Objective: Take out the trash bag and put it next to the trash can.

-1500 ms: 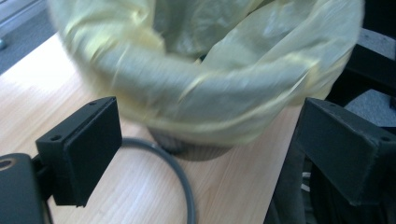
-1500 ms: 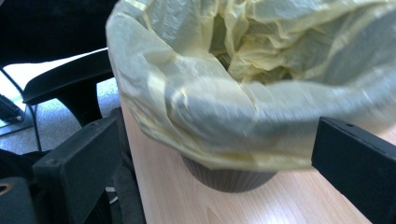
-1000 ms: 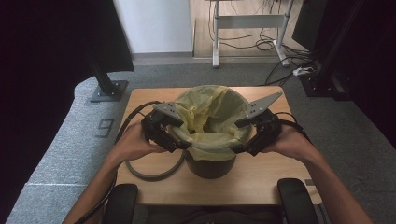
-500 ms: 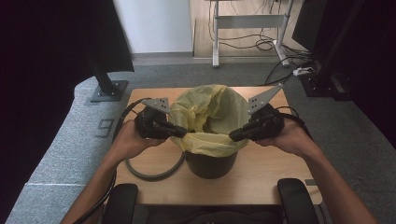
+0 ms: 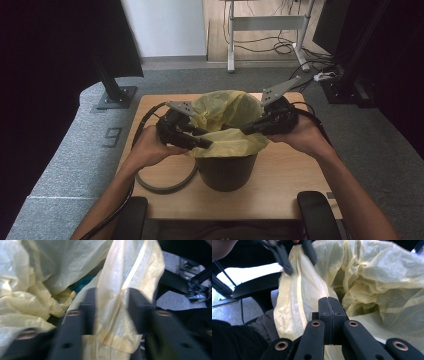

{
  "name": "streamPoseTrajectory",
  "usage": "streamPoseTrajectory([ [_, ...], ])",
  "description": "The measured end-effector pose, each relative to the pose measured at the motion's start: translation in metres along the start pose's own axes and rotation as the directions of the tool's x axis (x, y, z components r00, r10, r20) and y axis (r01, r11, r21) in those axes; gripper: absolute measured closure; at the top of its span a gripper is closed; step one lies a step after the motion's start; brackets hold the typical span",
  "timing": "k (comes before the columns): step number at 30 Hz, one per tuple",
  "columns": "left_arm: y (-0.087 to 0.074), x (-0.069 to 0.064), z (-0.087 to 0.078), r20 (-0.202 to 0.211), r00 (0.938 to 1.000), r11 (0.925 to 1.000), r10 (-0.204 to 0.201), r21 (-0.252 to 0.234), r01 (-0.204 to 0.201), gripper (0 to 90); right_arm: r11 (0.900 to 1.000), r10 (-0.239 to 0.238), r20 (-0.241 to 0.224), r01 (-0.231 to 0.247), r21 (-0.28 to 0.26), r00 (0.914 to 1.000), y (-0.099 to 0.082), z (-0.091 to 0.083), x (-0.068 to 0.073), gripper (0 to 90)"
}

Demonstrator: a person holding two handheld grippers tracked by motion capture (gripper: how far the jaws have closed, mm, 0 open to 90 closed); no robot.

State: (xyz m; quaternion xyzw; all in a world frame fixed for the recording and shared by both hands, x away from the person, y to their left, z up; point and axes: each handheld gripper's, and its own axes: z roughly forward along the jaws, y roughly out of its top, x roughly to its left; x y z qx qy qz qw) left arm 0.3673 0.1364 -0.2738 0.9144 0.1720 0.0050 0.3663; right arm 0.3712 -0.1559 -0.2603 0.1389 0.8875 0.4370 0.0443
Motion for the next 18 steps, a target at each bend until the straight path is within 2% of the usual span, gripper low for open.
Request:
streamPoseTrajectory([
  [2,0.001,0.001,0.001,-0.033,0.9995,1.0,0.004,0.009,-0.004,83.1,1.0,-0.001,-0.001,0.001,-0.008,1.0,0.002,0.001,-0.001,89.1],
  [4,0.003,0.003,-0.001,-0.065,0.9979,1.0,0.0,0.002,0.0,87.3,0.9999,-0.005,-0.003,0.005,-0.009,1.0,0.003,0.003,-0.002,87.9],
  [5,0.003,0.005,-0.002,-0.075,0.9972,0.9999,-0.004,-0.014,0.003,88.2,0.9999,-0.008,-0.014,0.008,-0.006,0.9999,0.002,0.003,-0.002,81.0],
  [8,0.005,0.01,-0.01,-0.101,0.9946,0.9984,-0.027,-0.052,0.022,88.9,1.0,-0.002,-0.002,0.002,0.01,1.0,0.0,0.004,-0.003,59.4],
  [10,0.007,0.014,-0.017,-0.129,0.9907,0.9967,-0.043,-0.073,0.034,89.0,0.9998,0.006,0.016,-0.006,0.02,0.9998,-0.004,0.002,-0.004,52.5],
  [15,0.006,0.027,-0.035,-0.173,0.981,0.9912,-0.087,-0.114,0.068,89.1,0.9991,0.042,0.058,-0.042,0.008,0.9975,-0.017,-0.01,-0.009,50.0],
  [18,0.003,0.035,-0.044,-0.209,0.9715,0.9871,-0.112,-0.136,0.085,89.1,0.998,0.059,0.089,-0.06,0.017,0.9943,-0.024,-0.016,-0.014,58.5],
])
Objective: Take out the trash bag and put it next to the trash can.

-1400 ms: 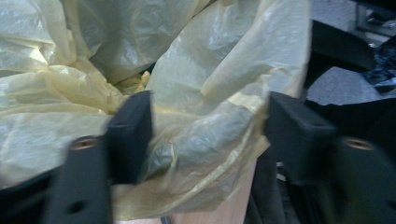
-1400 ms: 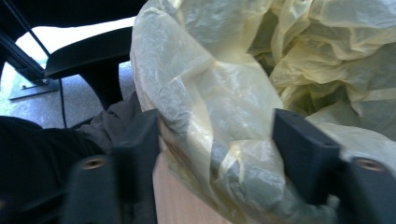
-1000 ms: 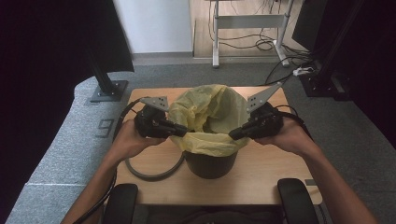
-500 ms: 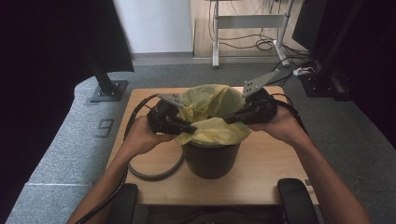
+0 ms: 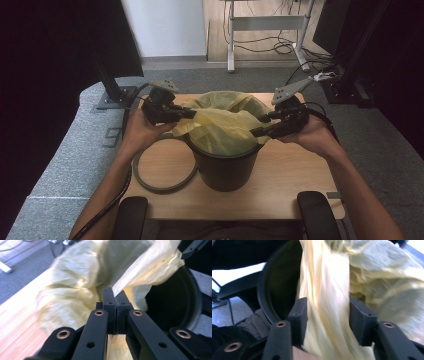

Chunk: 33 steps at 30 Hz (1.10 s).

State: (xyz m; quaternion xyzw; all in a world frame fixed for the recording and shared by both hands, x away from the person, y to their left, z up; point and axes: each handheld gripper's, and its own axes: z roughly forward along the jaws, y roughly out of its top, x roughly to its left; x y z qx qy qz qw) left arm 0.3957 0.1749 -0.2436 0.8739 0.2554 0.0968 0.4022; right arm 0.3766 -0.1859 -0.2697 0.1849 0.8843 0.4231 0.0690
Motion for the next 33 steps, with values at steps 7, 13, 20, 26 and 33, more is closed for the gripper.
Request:
streamPoseTrajectory([
  [7,-0.002,0.02,-0.001,-0.103,0.9945,0.9998,-0.021,-0.006,0.02,89.1,0.9993,0.019,0.044,-0.021,0.03,0.9988,-0.005,0.005,-0.009,84.3],
  [13,-0.007,0.038,0.017,-0.077,0.9929,0.9947,-0.091,0.04,0.094,87.4,0.9991,0.032,0.147,-0.036,0.021,0.9887,0.001,0.009,-0.025,85.3],
  [20,-0.009,0.05,0.032,-0.072,0.9903,0.9914,-0.119,0.046,0.122,71.9,0.9986,0.041,0.264,-0.048,0.022,0.9638,0.0,0.015,-0.044,59.0],
  [26,-0.006,0.057,0.044,-0.114,0.9847,0.9838,-0.132,0.107,0.144,49.7,0.9903,0.131,0.297,-0.139,0.005,0.9457,-0.007,0.023,-0.064,25.5],
  [33,-0.004,0.067,0.065,-0.072,0.9814,0.9679,-0.178,0.167,0.188,43.2,0.9823,0.172,0.262,-0.186,0.026,0.9496,-0.01,0.037,-0.077,36.3],
])
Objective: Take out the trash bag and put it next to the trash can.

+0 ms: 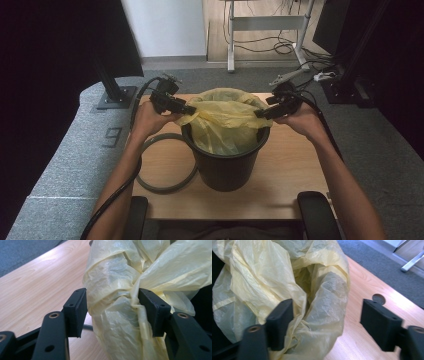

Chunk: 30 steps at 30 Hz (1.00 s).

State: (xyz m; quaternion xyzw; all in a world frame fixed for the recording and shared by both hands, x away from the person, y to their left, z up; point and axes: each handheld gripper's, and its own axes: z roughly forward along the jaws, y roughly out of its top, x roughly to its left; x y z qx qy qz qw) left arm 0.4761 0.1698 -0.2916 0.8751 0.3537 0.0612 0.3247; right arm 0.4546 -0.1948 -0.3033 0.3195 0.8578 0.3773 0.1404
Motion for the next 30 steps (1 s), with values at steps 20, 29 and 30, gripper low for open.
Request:
streamPoseTrajectory([
  [20,0.023,-0.048,-0.04,-0.033,0.9815,0.9633,0.188,-0.188,-0.191,87.9,0.9831,-0.112,-0.029,0.107,-0.149,0.9933,0.023,-0.028,0.022,88.2],
  [29,0.037,-0.085,-0.038,0.073,0.9372,0.9192,0.341,-0.234,-0.316,83.9,0.9648,-0.19,-0.118,0.164,-0.206,0.9746,0.039,-0.028,0.047,88.2],
  [30,0.038,-0.087,-0.034,0.085,0.9303,0.9153,0.357,-0.231,-0.33,83.1,0.9633,-0.196,-0.129,0.167,-0.211,0.9721,0.04,-0.026,0.05,88.2],
])
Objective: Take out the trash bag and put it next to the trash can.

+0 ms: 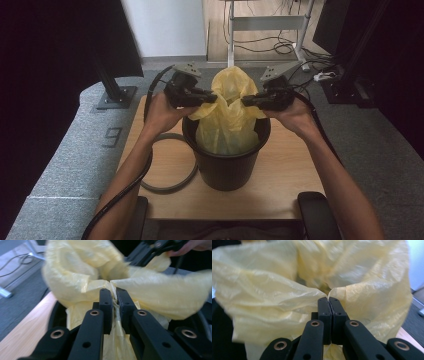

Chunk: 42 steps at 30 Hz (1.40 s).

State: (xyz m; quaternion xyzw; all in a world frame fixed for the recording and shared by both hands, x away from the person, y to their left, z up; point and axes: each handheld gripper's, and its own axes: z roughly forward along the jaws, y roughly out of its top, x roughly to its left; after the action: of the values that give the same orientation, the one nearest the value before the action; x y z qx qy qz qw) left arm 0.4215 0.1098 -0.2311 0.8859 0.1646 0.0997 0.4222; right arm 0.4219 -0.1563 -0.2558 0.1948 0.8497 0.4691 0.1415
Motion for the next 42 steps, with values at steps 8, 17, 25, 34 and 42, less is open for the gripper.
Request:
streamPoseTrajectory([
  [8,-0.005,-0.01,0.031,0.037,0.9976,0.9971,0.059,0.046,-0.061,69.1,0.9987,-0.049,-0.072,0.05,0.008,0.9962,0.008,0.017,0.013,88.2],
  [17,-0.007,-0.021,0.038,0.035,0.9903,0.9883,0.135,0.067,-0.137,66.6,0.9984,-0.054,-0.157,0.055,0.006,0.9862,0.007,0.025,0.014,88.3],
  [25,-0.012,-0.021,0.034,0.022,0.9838,0.9807,0.178,0.079,-0.179,89.2,0.9998,-0.007,-0.19,0.003,-0.022,0.9818,0.006,0.012,0.008,58.6],
  [34,-0.005,-0.019,0.025,-0.013,0.9864,0.981,0.164,0.107,-0.162,89.1,0.9989,-0.042,-0.115,0.044,0.017,0.9924,0.005,0.014,0.011,0.0],
  [42,0.018,-0.037,0.025,0.029,0.9771,0.9722,0.211,0.098,-0.213,88.9,0.9898,-0.125,-0.151,0.134,0.05,0.9807,0.007,0.039,0.028,19.2],
])
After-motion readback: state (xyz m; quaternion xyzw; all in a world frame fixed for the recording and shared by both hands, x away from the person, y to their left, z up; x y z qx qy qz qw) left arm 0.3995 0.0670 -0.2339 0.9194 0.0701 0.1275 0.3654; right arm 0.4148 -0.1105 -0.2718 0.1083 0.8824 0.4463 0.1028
